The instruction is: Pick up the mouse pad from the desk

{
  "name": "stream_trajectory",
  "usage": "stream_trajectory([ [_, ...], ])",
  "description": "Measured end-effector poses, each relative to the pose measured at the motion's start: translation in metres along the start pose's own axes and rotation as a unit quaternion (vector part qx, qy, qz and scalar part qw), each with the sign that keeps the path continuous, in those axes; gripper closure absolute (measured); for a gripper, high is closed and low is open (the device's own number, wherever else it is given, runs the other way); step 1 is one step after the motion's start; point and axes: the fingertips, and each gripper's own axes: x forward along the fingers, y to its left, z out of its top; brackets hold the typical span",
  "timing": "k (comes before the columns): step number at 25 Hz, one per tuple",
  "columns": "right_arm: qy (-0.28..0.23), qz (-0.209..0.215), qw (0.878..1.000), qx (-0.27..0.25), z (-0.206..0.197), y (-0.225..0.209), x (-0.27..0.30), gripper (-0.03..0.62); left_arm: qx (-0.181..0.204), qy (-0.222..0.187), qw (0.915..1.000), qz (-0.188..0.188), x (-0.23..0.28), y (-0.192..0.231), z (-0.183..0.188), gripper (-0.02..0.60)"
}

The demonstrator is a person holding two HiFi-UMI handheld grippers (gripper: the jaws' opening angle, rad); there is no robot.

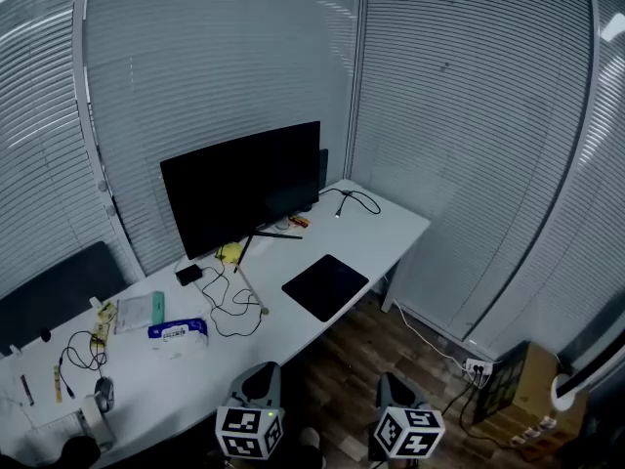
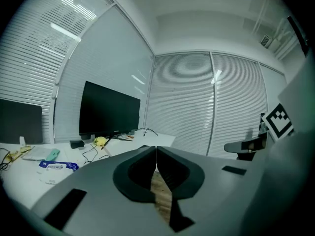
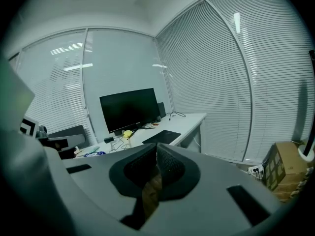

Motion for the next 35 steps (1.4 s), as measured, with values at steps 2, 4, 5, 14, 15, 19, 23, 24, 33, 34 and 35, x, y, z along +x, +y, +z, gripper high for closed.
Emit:
stream_trajectory([
  [2, -0.001, 0.001, 1.000, -0.003, 0.004, -0.001, 0.008, 0.560, 0.000, 0.002, 1.0000, -0.003, 0.009, 0.000, 0.000, 0.560],
  [4, -0.001, 0.004, 1.000, -0.009, 0.009, -0.004, 0.016, 0.560, -0.002, 0.003, 1.0000, -0.003, 0.020, -0.002, 0.001, 0.560],
  [5, -0.001, 0.005, 1.000, -0.012, 0.012, -0.007, 0.020, 0.560, -0.003, 0.003, 1.0000, -0.004, 0.027, -0.004, 0.002, 0.560],
  [14, 0.000, 0.010, 0.999, -0.031, 0.041, -0.025, 0.062, 0.560, -0.004, 0.009, 0.9998, -0.018, 0.082, -0.014, 0.012, 0.560],
  [15, -0.002, 0.010, 0.999, -0.031, 0.045, -0.026, 0.067, 0.560, -0.003, 0.008, 0.9998, -0.016, 0.087, -0.012, 0.015, 0.560],
  [19, -0.007, 0.007, 1.000, -0.027, 0.058, -0.034, 0.084, 0.560, 0.006, 0.006, 0.9999, -0.015, 0.106, -0.006, 0.027, 0.560],
  [23, -0.006, 0.003, 1.000, -0.013, 0.063, -0.045, 0.101, 0.560, 0.014, 0.010, 0.9998, -0.013, 0.123, -0.001, 0.033, 0.560],
  [24, -0.004, 0.004, 1.000, -0.010, 0.063, -0.046, 0.104, 0.560, 0.016, 0.012, 0.9997, -0.014, 0.127, 0.000, 0.034, 0.560],
  [33, 0.009, 0.022, 0.999, -0.029, 0.083, -0.032, 0.152, 0.560, 0.001, 0.012, 0.9999, -0.005, 0.166, 0.025, 0.040, 0.560],
  [34, 0.008, 0.022, 0.999, -0.033, 0.087, -0.030, 0.158, 0.560, -0.001, 0.009, 1.0000, -0.003, 0.171, 0.029, 0.042, 0.560],
  [35, 0.007, 0.022, 0.999, -0.038, 0.092, -0.029, 0.164, 0.560, -0.003, 0.006, 1.0000, -0.002, 0.176, 0.032, 0.044, 0.560],
])
